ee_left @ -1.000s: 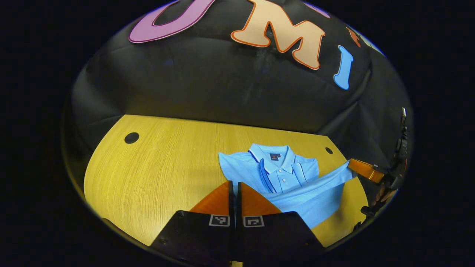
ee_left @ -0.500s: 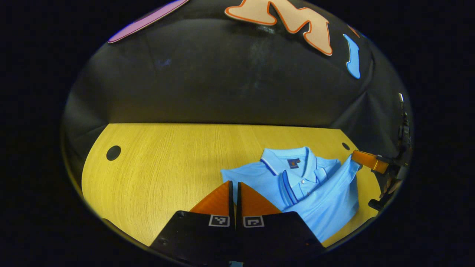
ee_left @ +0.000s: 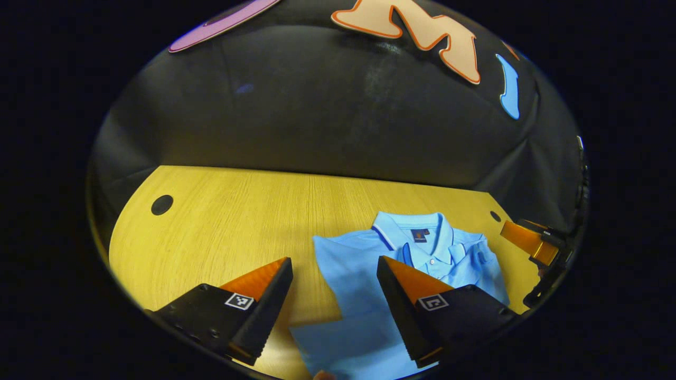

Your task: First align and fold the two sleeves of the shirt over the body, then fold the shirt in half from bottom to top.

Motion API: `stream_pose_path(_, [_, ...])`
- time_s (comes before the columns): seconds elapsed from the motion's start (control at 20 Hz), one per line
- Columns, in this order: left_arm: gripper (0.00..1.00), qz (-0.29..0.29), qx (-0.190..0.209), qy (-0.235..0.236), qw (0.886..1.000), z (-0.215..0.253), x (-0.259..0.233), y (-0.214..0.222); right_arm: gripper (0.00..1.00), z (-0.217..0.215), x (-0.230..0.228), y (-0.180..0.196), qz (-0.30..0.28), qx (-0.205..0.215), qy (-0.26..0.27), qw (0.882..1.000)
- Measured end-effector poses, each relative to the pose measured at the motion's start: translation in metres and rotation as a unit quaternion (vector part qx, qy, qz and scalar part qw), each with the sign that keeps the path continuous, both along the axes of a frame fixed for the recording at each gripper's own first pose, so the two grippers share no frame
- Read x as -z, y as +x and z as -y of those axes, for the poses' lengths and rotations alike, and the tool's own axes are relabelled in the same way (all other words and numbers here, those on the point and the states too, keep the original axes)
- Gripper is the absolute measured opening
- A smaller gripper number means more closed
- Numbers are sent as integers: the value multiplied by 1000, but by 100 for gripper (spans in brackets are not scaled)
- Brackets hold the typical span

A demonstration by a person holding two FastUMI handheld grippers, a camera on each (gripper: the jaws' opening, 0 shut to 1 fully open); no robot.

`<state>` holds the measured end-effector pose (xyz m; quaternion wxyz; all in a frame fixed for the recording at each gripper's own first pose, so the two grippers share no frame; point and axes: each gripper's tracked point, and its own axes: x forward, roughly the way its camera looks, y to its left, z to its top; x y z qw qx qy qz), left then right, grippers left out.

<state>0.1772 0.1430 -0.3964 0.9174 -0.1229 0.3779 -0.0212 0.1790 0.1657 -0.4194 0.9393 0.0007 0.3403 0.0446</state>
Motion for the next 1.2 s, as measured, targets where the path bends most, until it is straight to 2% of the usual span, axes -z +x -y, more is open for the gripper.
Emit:
stream_pose_path(0.1, [99, 26, -14, 6, 1000, -2, -28, -13, 100, 2, -31, -15, 33, -7, 1, 999])
stream_pose_path(0.35, [96, 111, -54, 39, 992, -4, -119, -68, 99, 16, -121, -74, 120, -30, -19, 992])
stream_pose_path(0.6, [95, 174, -62, 46, 982, 9, -194, -134, 99, 27, -193, -146, 176, -47, 5, 983])
stream_pose_path(0.8, [95, 226, -61, 111, 966, 6, -232, -184, 98, 44, -220, -200, 201, -40, 10, 979])
stream_pose_path(0.95, [95, 236, -73, 104, 963, 14, -245, -219, 98, 39, -224, -237, 200, -49, 20, 978])
stream_pose_path(1.1, [93, 235, -81, 99, 964, 17, -249, -244, 98, 35, -230, -257, 197, -59, 27, 978])
stream_pose_path(1.2, [95, 238, -80, 102, 963, 18, -254, -254, 98, 32, -236, -262, 203, -64, 31, 977])
